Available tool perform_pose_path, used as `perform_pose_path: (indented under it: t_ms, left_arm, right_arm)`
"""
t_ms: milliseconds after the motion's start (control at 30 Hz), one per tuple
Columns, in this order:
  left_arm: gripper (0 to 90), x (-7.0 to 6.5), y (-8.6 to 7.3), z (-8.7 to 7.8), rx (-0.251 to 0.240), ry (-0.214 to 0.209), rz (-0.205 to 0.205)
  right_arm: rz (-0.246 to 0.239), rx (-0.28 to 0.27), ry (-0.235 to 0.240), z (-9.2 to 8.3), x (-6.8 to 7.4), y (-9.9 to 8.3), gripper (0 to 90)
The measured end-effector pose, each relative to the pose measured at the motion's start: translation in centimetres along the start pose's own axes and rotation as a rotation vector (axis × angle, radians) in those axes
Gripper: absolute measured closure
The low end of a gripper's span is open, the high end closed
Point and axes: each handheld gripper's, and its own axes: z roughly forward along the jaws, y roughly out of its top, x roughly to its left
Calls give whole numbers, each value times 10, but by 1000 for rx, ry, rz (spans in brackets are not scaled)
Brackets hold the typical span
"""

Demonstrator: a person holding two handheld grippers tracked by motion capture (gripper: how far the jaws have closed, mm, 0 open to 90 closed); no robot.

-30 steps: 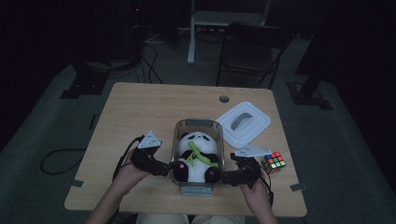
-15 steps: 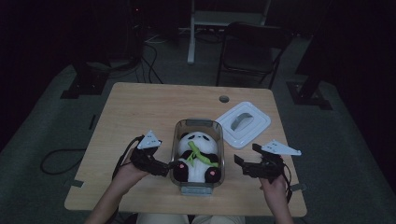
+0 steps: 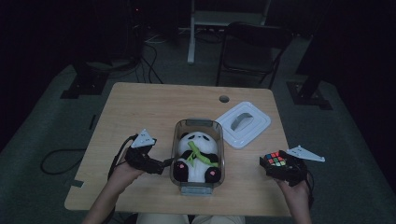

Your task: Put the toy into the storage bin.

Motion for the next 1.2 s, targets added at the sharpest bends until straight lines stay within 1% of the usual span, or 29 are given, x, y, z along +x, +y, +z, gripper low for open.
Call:
perform_pose_path:
  t_ms: [33,100,167,233,267,300,333,400,467,533,567,633,667,767,833,867,900,933,967,1000,1033,1100,1200]
  left_arm:
    - [18,1,-1,0,-4,1,-6]
    - [18,2,-3,-1,-3,1,-5]
    - [18,3,-4,-2,-7,4,-12]
    - [18,3,-5,-4,-7,8,-11]
    - [18,3,-5,-4,-7,8,-11]
    - [18,5,-6,-6,-8,12,-15]
    - [18,5,-6,-6,-8,12,-15]
    - [18,6,-8,-8,-13,14,-19]
    - [18,7,-10,-9,-9,20,-22]
    - [18,7,-11,-9,-9,20,-27]
    - [18,8,-12,-8,-4,22,-28]
    - [18,9,-14,-8,0,20,-30]
    - [18,9,-15,-8,-1,21,-30]
    - [18,10,-17,-9,-3,22,-33]
    - [18,11,-18,-8,-1,31,-24]
    - [18,12,-20,-8,3,36,-23]
    - [18,12,-21,-7,4,34,-29]
    - [18,13,-22,-7,4,32,-34]
    - [18,14,-23,-6,8,34,-36]
    - [18,15,-24,-6,11,34,-36]
    - [18,15,-24,-6,12,32,-38]
    - [18,16,-25,-6,10,24,-40]
    - [18,15,-24,-6,9,21,-42]
  right_arm:
    - [13,0,-13,0,-3,-2,113]
    - [16,-5,-61,0,-9,-6,113]
    - [31,5,-95,1,-16,-10,113]
    - [54,10,-100,2,-23,-14,113]
    - [54,10,-100,2,-23,-14,113]
    - [66,28,-108,6,-29,-20,113]
    - [66,28,-108,6,-29,-20,113]
    - [66,47,-120,9,-32,-23,113]
    - [84,66,-132,14,-37,-29,112]
    - [87,70,-134,15,-38,-30,112]
    - [90,86,-139,19,-40,-33,113]
    - [96,96,-143,22,-41,-34,112]
    - [94,119,-147,26,-42,-37,113]
    - [96,138,-155,32,-44,-41,113]
    - [100,148,-154,34,-45,-42,116]
    - [101,154,-153,35,-45,-43,124]
    - [103,163,-154,37,-45,-44,173]
    - [102,161,-145,37,-45,-45,173]
    - [99,158,-148,37,-44,-45,255]
    - [99,158,-148,37,-44,-45,255]
    - [90,155,-148,38,-44,-45,305]
    - [62,154,-163,38,-42,-43,320]
    - [46,146,-174,37,-40,-42,336]
